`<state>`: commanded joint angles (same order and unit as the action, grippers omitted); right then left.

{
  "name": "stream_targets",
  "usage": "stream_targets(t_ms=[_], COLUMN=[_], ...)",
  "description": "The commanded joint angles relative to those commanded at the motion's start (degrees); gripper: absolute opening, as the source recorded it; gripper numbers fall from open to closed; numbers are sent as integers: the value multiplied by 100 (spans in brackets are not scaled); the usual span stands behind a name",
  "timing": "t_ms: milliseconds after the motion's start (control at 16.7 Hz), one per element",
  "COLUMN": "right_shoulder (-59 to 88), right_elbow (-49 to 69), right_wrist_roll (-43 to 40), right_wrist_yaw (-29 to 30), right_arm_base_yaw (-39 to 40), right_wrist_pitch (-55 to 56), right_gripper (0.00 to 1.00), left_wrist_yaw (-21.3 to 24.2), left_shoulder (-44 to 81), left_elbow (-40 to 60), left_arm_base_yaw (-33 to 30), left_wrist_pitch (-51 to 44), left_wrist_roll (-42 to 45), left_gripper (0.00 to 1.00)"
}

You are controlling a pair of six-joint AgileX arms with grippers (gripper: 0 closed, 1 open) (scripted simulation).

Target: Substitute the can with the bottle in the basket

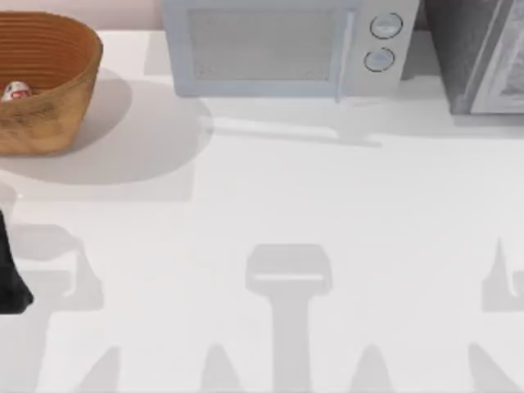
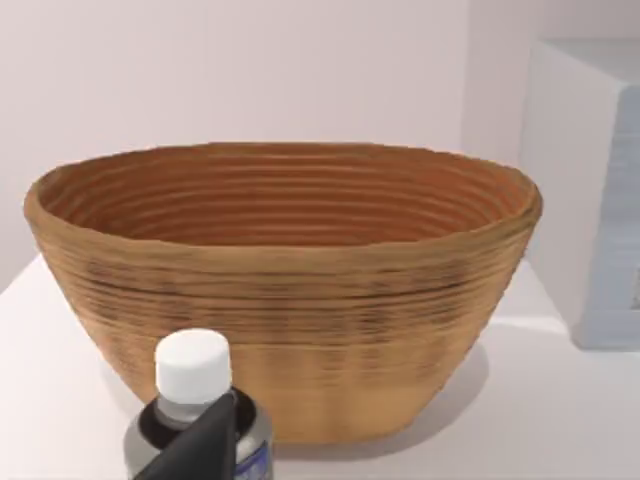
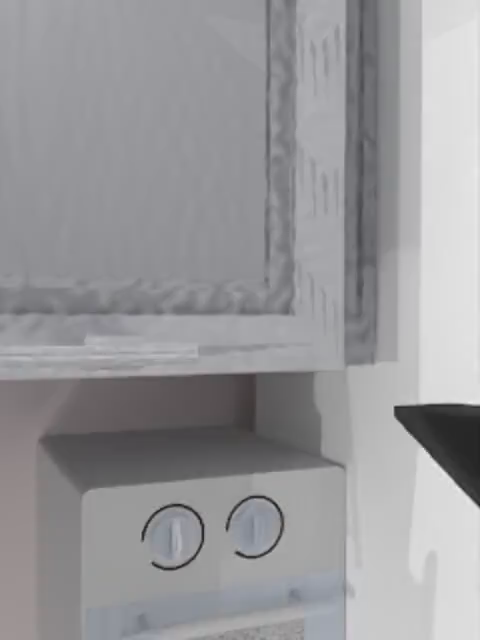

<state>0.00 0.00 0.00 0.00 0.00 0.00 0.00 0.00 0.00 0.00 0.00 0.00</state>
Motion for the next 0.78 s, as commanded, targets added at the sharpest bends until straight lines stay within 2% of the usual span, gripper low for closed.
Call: stream_targets(t_ms=[360,540,780], right_shoulder=[0,0,0], right_elbow=[0,0,0], right_wrist_roll=[0,0,0], right_wrist_yaw=[0,0,0], right_arm_base_yaw=[0,0,0], right_wrist_pitch=[0,0,0], right_gripper=[100,100,100], left_wrist_yaw=[18,92,273], left_shoulder=[538,1471,3216], left_elbow=[448,1298,2989], left_arm_base_yaw=[46,94,164], left_wrist_pitch=[-353,-921,-1919], left_wrist_roll=[33,101,238], left_gripper=[100,100,100])
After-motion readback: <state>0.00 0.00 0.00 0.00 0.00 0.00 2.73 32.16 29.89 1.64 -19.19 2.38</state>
